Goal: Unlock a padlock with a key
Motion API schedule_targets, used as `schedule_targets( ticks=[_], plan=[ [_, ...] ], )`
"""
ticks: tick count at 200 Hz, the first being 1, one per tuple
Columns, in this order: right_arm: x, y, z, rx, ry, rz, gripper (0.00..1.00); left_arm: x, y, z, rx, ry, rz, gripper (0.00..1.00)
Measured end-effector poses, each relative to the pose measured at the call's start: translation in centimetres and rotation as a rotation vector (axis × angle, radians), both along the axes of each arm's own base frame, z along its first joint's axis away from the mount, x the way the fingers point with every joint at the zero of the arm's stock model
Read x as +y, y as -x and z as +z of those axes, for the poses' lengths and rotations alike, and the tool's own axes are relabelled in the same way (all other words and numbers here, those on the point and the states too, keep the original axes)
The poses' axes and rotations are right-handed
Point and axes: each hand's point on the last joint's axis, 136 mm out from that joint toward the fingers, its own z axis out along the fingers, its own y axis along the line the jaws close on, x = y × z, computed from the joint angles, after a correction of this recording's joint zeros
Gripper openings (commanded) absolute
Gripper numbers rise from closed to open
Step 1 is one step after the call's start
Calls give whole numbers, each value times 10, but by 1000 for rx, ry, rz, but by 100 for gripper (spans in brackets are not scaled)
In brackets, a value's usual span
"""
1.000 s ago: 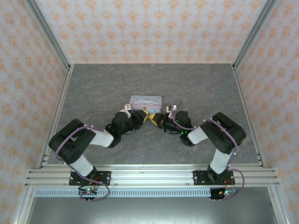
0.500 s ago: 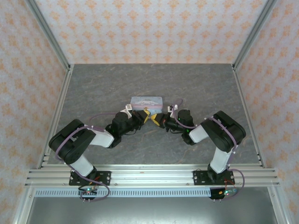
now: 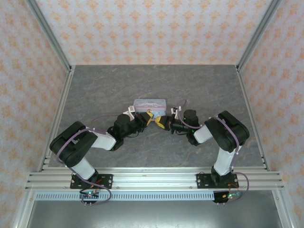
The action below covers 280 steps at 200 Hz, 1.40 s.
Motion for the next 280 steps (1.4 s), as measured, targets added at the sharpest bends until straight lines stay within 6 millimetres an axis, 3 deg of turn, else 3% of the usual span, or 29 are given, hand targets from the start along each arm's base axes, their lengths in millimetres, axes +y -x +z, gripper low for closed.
schedule_targets(
  ticks=[86,280],
  plan=[
    [-5,15,19,-74,-5,114,0,-3,-1,-13,12,-20,-96,0],
    [-2,13,8,-44,13,143,0,-7,-4,-2,-23,-11,-142,0]
  ],
)
